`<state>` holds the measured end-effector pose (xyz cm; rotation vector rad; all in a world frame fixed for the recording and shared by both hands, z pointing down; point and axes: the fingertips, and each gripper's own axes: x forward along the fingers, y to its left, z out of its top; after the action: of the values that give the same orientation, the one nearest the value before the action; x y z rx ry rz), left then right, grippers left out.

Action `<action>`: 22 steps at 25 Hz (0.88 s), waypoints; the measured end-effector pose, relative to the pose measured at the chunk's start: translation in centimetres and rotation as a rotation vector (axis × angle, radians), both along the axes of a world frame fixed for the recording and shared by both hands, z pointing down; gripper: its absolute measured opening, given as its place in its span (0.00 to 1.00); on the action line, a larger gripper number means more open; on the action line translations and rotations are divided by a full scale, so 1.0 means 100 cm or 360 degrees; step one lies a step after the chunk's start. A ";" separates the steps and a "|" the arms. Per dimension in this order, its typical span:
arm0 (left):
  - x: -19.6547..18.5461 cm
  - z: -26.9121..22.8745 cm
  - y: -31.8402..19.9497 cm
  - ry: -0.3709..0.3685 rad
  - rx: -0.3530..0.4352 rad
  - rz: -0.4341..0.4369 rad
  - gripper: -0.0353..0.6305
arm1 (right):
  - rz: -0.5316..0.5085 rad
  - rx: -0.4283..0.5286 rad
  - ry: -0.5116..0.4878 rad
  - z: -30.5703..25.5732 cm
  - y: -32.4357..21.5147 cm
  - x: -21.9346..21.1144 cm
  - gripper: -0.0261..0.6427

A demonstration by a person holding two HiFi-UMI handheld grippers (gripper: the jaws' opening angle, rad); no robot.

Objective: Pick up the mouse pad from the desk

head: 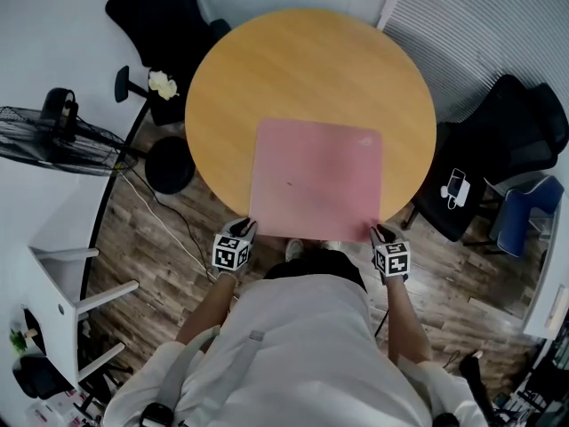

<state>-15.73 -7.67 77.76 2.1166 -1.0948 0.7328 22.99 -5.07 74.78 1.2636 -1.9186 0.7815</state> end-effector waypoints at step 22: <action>-0.013 0.044 0.020 0.0229 -0.0278 -0.0140 0.32 | 0.0302 -0.0283 -0.0360 0.064 0.022 0.022 0.35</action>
<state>-17.01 -5.69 82.17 1.9295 -1.0023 0.6020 25.16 -2.87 81.13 1.3049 -1.8708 1.2108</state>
